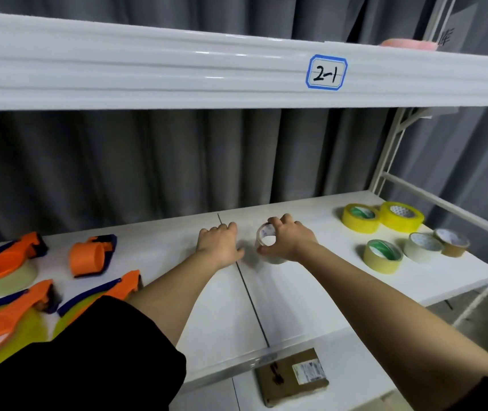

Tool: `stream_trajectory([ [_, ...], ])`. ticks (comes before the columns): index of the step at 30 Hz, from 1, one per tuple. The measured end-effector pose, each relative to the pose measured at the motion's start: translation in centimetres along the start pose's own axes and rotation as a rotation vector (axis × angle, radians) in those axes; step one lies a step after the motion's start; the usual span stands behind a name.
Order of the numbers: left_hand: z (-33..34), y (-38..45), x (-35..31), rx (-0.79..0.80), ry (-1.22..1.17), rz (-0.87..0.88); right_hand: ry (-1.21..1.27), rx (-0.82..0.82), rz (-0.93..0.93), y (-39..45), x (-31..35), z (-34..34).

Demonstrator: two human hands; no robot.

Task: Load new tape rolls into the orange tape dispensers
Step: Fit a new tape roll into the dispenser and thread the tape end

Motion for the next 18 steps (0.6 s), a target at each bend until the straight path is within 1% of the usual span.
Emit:
stream_trajectory([
  [4, -0.1, 2.0, -2.1, 0.021, 0.017, 0.022, 0.021, -0.005, 0.035, 1.1, -2.9, -0.4],
  [9, 0.3, 4.9, -5.7, 0.048, 0.054, 0.034, 0.042, 0.002, 0.04, 3.3, -8.1, -0.8],
  [14, 1.6, 9.3, -11.0, 0.047, 0.057, -0.016, 0.059, -0.008, 0.003, 6.9, -14.2, -1.2],
  [18, 3.0, 12.8, -16.1, 0.058, 0.025, -0.081, 0.03, 0.04, -0.051, 9.8, -19.7, -1.5],
])
Point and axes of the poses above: each hand's wrist, its own y-axis towards the middle knuckle, its own z-axis out of the palm, x = y × z, the point moved 1 cm from there along y, towards the middle knuckle, and after that the axes turned 8 degrees about z, right-handed, at the moved point
